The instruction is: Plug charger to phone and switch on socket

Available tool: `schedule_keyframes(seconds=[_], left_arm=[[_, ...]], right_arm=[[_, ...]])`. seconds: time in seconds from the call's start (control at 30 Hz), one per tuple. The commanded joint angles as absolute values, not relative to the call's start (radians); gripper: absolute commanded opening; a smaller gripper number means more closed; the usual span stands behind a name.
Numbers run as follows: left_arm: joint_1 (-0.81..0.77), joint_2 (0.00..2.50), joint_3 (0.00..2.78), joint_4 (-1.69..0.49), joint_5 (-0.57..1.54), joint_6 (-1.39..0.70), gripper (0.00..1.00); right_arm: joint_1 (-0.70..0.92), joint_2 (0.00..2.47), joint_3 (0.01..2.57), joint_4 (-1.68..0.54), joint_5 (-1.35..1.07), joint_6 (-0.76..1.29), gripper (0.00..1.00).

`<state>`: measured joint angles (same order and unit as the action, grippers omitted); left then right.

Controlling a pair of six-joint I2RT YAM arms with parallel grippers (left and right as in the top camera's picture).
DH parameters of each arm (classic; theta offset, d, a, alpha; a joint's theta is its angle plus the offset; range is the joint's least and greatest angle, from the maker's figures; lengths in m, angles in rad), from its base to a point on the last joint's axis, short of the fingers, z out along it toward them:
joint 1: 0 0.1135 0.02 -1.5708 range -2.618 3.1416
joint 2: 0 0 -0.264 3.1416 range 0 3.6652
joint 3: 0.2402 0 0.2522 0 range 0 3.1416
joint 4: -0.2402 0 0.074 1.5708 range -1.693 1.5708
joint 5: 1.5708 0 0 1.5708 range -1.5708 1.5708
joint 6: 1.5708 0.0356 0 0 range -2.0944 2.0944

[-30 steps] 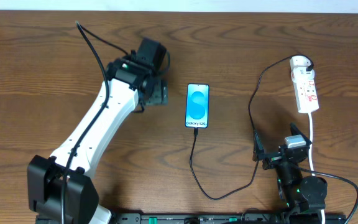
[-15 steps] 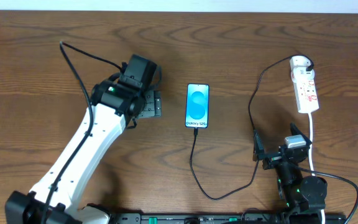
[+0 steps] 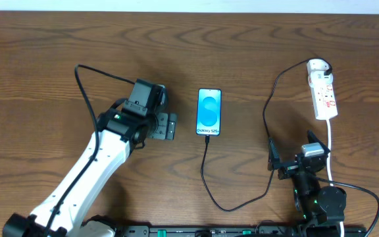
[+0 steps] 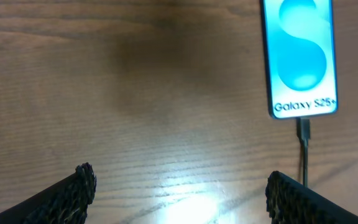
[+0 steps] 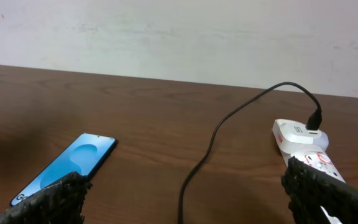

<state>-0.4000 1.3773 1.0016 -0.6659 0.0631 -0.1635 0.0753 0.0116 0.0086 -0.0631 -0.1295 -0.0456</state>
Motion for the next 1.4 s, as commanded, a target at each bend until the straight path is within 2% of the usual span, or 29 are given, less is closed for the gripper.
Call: schedule_keyframes(seconds=[0.0, 0.57, 0.77, 1.37], left_arm=[[-0.398, 1.325, 0.961, -0.664, 0.098, -0.123, 0.89], [-0.34, 1.059, 0.794, -0.664, 0.097, -0.121, 0.89], [-0.318, 0.963, 0.745, -0.658, 0.097, 0.013, 0.89], [-0.133, 0.638, 0.397, -0.316, 0.229, 0.014, 0.89]], right_arm=[[0.08, 0.005, 0.006, -0.067, -0.118, -0.057, 0.99], [0.08, 0.005, 0.006, -0.067, -0.117, -0.058, 0.99], [0.08, 0.005, 0.006, -0.067, -0.117, -0.057, 0.99], [0.08, 0.005, 0.006, -0.067, -0.117, -0.057, 0.99]])
